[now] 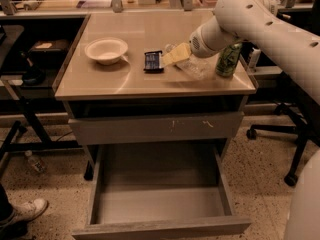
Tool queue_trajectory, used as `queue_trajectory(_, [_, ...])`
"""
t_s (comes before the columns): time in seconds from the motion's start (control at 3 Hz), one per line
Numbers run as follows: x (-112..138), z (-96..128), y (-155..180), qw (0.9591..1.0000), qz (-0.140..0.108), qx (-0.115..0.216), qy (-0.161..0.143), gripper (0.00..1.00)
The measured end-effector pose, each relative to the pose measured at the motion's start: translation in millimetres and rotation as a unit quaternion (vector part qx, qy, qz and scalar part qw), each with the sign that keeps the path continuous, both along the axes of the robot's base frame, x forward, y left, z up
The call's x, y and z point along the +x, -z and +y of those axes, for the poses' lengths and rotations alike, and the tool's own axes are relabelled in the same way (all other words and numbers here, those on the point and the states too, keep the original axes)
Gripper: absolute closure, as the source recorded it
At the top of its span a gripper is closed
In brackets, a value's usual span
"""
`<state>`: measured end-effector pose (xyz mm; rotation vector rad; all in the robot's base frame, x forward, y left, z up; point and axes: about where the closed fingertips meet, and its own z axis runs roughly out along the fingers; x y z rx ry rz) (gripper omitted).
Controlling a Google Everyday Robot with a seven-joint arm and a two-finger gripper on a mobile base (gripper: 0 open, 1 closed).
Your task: Pick water bottle from middle drawer and place on counter
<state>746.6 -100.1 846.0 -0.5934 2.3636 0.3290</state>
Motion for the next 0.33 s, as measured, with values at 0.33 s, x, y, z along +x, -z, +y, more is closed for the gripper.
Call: queue_trajectory(0.33, [0.0,0.0,0.0,1.0,0.0,0.0,0.0,0.0])
